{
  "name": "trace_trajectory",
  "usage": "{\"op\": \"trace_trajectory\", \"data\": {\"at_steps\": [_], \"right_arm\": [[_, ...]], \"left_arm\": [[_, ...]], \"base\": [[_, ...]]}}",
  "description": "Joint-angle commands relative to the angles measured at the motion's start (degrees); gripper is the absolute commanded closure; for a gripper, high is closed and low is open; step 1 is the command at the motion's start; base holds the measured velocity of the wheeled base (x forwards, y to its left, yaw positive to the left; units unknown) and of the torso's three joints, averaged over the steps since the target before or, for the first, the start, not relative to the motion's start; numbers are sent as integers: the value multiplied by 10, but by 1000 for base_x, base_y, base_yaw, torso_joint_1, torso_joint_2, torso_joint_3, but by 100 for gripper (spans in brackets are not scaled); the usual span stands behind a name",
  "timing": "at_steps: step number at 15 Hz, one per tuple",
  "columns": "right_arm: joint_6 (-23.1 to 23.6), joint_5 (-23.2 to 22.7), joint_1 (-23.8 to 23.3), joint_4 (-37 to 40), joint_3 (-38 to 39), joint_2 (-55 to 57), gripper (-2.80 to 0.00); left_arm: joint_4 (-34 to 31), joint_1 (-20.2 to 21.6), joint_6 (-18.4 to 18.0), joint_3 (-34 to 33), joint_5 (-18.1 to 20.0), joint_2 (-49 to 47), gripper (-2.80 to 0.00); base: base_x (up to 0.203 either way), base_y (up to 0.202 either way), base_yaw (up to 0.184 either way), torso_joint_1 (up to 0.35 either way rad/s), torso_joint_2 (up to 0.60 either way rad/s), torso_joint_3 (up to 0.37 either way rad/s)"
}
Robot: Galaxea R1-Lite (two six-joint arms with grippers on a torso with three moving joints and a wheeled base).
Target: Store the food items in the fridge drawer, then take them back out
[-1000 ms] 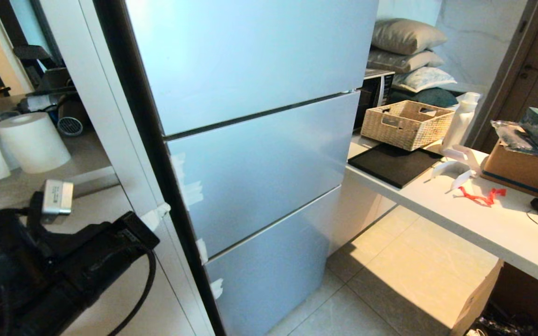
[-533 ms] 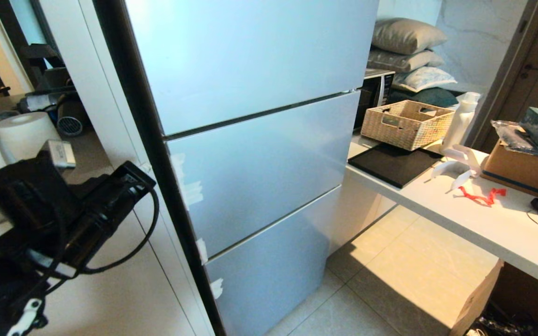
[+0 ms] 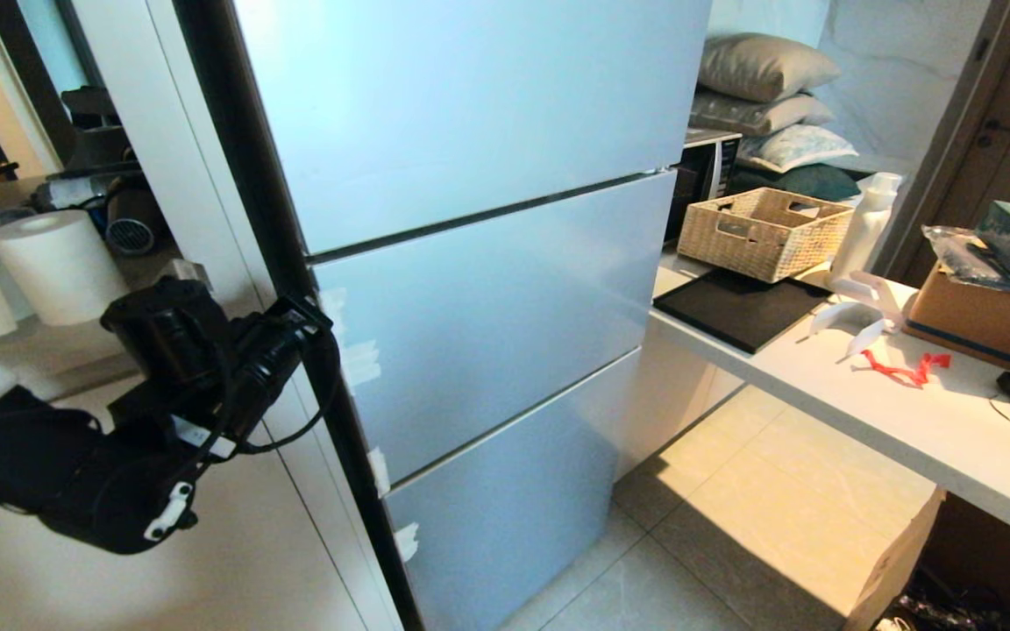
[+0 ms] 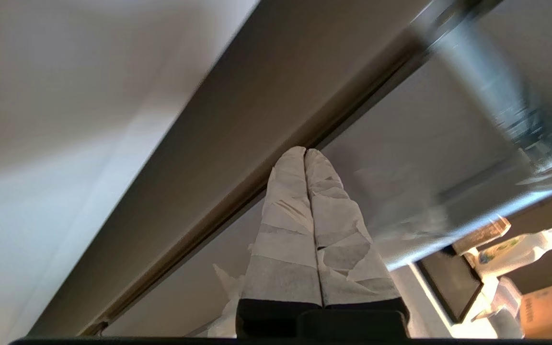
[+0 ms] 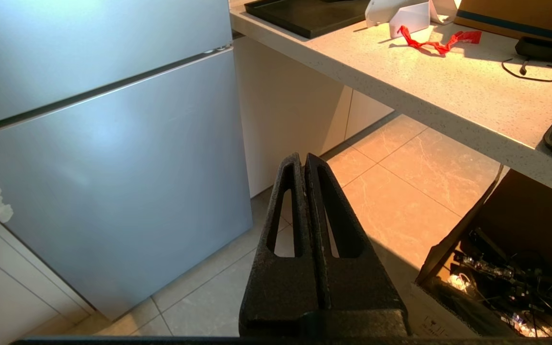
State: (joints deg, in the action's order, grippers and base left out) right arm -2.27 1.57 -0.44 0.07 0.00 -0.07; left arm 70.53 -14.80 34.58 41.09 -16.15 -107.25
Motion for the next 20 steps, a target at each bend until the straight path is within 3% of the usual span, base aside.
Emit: {"op": "trace_trajectory", "data": {"at_steps": [1, 9, 20], "right_arm": [[-1, 0, 0, 0, 0, 1, 0], [0, 0, 0, 0, 0, 1, 0], [0, 0, 0, 0, 0, 1, 0]], "left_arm": [[5, -6, 2, 4, 1, -15, 0], [4, -42, 6, -16, 2, 4, 0], [4, -95, 7, -110, 2, 86, 0]], "base": [[0, 0, 0, 0, 0, 0], [0, 0, 0, 0, 0, 0], [0, 0, 0, 0, 0, 0]]}}
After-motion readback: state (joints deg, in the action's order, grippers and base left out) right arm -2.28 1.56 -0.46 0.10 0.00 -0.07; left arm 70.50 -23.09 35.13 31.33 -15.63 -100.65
